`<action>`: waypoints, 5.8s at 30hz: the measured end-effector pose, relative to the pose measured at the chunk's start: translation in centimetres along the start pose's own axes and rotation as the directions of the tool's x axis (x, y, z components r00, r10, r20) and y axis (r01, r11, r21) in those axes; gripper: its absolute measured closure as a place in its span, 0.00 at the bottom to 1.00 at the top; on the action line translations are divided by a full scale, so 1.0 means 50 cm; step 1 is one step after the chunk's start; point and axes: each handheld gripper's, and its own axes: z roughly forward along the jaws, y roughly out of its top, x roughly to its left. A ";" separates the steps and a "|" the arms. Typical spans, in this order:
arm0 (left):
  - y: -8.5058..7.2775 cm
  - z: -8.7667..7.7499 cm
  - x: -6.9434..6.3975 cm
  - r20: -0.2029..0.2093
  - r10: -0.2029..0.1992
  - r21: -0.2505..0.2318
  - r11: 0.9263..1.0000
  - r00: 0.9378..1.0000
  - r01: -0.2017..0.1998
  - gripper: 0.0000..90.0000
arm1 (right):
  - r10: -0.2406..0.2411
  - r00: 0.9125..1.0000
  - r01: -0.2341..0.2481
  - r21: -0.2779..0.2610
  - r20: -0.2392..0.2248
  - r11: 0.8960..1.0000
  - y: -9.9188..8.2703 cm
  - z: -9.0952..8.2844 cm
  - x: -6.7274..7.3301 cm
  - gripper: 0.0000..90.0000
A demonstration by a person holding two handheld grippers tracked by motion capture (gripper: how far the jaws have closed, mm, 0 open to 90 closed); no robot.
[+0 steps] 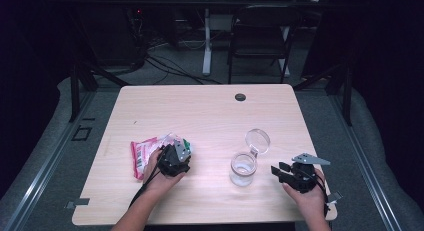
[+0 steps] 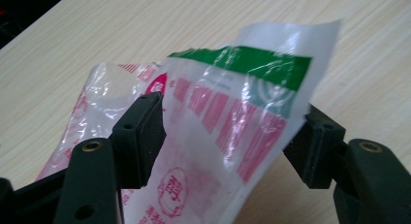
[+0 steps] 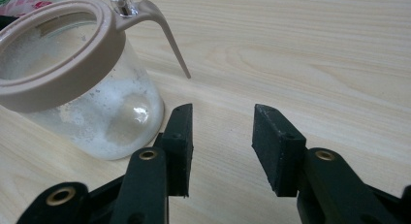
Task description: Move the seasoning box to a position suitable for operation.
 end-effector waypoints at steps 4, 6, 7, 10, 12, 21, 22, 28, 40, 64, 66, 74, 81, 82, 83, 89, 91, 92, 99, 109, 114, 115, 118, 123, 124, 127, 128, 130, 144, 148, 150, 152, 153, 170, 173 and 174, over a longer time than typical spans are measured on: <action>-0.006 0.007 0.006 -0.038 -0.002 0.022 1.000 0.999 0.003 0.43 | 0.010 1.000 -0.010 -0.009 0.001 1.000 -0.002 -0.001 0.000 0.66; -0.008 0.008 0.010 -0.040 -0.021 0.025 0.999 0.999 0.022 0.47 | 0.010 1.000 -0.010 -0.009 0.001 1.000 -0.002 0.000 -0.001 0.66; -0.008 0.007 0.014 -0.036 -0.031 0.030 0.999 0.999 0.032 0.49 | 0.007 1.000 -0.007 -0.005 0.001 1.000 -0.001 0.000 -0.001 0.65; -0.010 0.005 0.019 -0.025 -0.050 0.021 0.999 0.998 0.051 0.58 | 0.003 1.000 -0.003 -0.002 0.004 1.000 -0.001 0.002 0.000 0.65; -0.010 0.001 0.023 -0.029 -0.050 0.007 0.999 0.998 0.050 0.65 | -0.001 1.000 0.001 0.002 0.003 1.000 -0.001 0.001 -0.001 0.65; -0.007 -0.020 0.051 -0.020 -0.118 -0.022 0.993 0.993 0.117 0.84 | 0.004 1.000 -0.004 -0.003 0.002 1.000 0.000 0.001 -0.001 0.65; -0.008 -0.022 0.055 -0.013 -0.129 -0.021 0.991 0.992 0.129 0.85 | 0.004 1.000 -0.004 -0.003 0.001 1.000 0.000 0.001 -0.001 0.65; -0.013 -0.032 0.082 0.010 -0.193 -0.034 0.980 0.981 0.194 0.91 | 0.001 1.000 -0.001 0.002 0.002 1.000 0.000 0.002 -0.002 0.65; -0.026 -0.047 0.124 0.068 -0.292 -0.052 0.954 0.954 0.296 0.99 | 0.007 1.000 -0.007 -0.003 -0.003 1.000 0.000 0.005 0.000 0.65; -0.044 -0.127 0.211 0.049 -0.407 -0.148 0.900 0.912 0.410 1.00 | 0.004 1.000 -0.004 0.001 -0.005 1.000 0.002 0.009 -0.001 0.65; -0.047 -0.138 0.218 0.042 -0.418 -0.161 0.893 0.907 0.420 1.00 | 0.004 1.000 -0.004 0.000 -0.005 1.000 0.003 0.010 0.000 0.65; -0.054 -0.181 0.243 -0.024 -0.424 -0.209 0.888 0.905 0.410 1.00 | -0.002 1.000 0.001 -0.005 -0.017 1.000 0.008 0.016 0.004 0.65; -0.066 -0.209 0.274 -0.058 -0.450 -0.229 0.875 0.891 0.427 1.00 | -0.006 1.000 0.005 -0.008 -0.023 1.000 0.010 0.018 0.005 0.65; -0.067 -0.211 0.277 -0.059 -0.454 -0.232 0.873 0.889 0.430 1.00 | -0.004 1.000 0.004 -0.011 -0.024 1.000 0.010 0.019 0.005 0.65; -0.069 -0.214 0.281 -0.058 -0.457 -0.235 0.870 0.888 0.433 1.00 | -0.004 1.000 0.004 -0.011 -0.023 1.000 0.010 0.018 0.005 0.65; -0.074 -0.231 0.298 -0.063 -0.475 -0.250 0.859 0.878 0.447 1.00 | -0.008 1.000 0.007 -0.015 -0.019 1.000 0.010 0.016 0.005 0.65; -0.072 -0.235 0.299 -0.062 -0.475 -0.255 0.858 0.878 0.446 1.00 | -0.006 1.000 0.006 -0.017 -0.021 1.000 0.010 0.016 0.004 0.65; -0.070 -0.237 0.299 -0.058 -0.472 -0.254 0.859 0.879 0.445 1.00 | -0.005 1.000 0.005 -0.020 -0.025 1.000 0.010 0.016 0.005 0.65; -0.057 -0.241 0.290 -0.033 -0.453 -0.238 0.869 0.891 0.434 1.00 | -0.007 1.000 0.007 -0.020 -0.025 1.000 0.010 0.015 0.006 0.65; -0.022 -0.236 0.253 0.022 -0.389 -0.220 0.897 0.921 0.383 1.00 | -0.004 1.000 0.004 -0.024 -0.022 1.000 0.010 0.015 0.005 0.65; 0.001 -0.234 0.224 0.066 -0.343 -0.219 0.911 0.937 0.349 1.00 | -0.008 1.000 0.007 -0.022 -0.019 1.000 0.010 0.014 0.005 0.65; 0.004 -0.234 0.220 0.076 -0.333 -0.219 0.914 0.940 0.341 1.00 | -0.005 1.000 0.004 -0.024 -0.022 1.000 0.010 0.014 0.004 0.64; 0.019 -0.233 0.198 0.111 -0.303 -0.220 0.922 0.947 0.320 1.00 | -0.006 1.000 0.005 -0.025 -0.022 1.000 0.010 0.014 0.004 0.64; 0.041 -0.231 0.162 0.176 -0.250 -0.224 0.932 0.952 0.285 1.00 | -0.008 1.000 0.008 -0.023 -0.018 1.000 0.010 0.013 0.004 0.64; 0.045 -0.231 0.154 0.188 -0.241 -0.226 0.933 0.952 0.281 1.00 | -0.006 1.000 0.005 -0.028 -0.021 1.000 0.009 0.014 0.004 0.64; 0.058 -0.232 0.133 0.225 -0.210 -0.231 0.937 0.951 0.262 1.00 | -0.006 1.000 0.005 -0.028 -0.021 1.000 0.009 0.014 0.004 0.64; 0.062 -0.231 0.125 0.236 -0.201 -0.235 0.938 0.951 0.257 1.00 | -0.005 1.000 0.005 -0.028 -0.021 1.000 0.009 0.014 0.004 0.64; 0.068 -0.231 0.112 0.262 -0.188 -0.235 0.939 0.946 0.252 1.00 | -0.006 1.000 0.005 -0.028 -0.023 1.000 0.009 0.014 0.004 0.64; 0.099 -0.219 -0.002 0.372 -0.031 -0.284 0.948 0.928 0.146 1.00 | -0.036 0.999 0.035 -0.019 -0.007 0.999 0.010 0.014 0.007 0.64; 0.099 -0.216 -0.014 0.396 -0.013 -0.286 0.948 0.918 0.137 1.00 | -0.030 0.999 0.030 -0.038 -0.011 0.999 0.012 0.010 0.007 0.64; 0.098 -0.212 -0.020 0.403 -0.008 -0.290 0.947 0.915 0.136 1.00 | -0.035 0.999 0.035 -0.048 -0.013 0.998 0.013 0.006 0.008 0.64; 0.096 -0.210 -0.026 0.411 -0.003 -0.286 0.949 0.912 0.132 1.00 | -0.053 0.998 0.052 -0.061 -0.015 0.997 0.016 0.000 0.009 0.64; 0.095 -0.209 -0.030 0.412 -0.004 -0.284 0.949 0.911 0.133 1.00 | -0.068 0.997 0.067 -0.065 -0.019 0.996 0.017 -0.003 0.009 0.64; 0.035 -0.200 -0.080 0.466 -0.016 -0.276 0.947 0.885 0.162 1.00 | -0.293 0.954 0.275 -0.201 -0.062 0.940 0.091 -0.107 0.085 0.59; 0.029 -0.201 -0.078 0.474 -0.031 -0.278 0.943 0.880 0.183 1.00 | -0.333 0.933 0.303 -0.205 -0.136 0.931 0.106 -0.112 0.113 0.59; 0.027 -0.201 -0.078 0.475 -0.033 -0.282 0.941 0.880 0.187 1.00 | -0.347 0.925 0.313 -0.207 -0.154 0.927 0.109 -0.111 0.120 0.59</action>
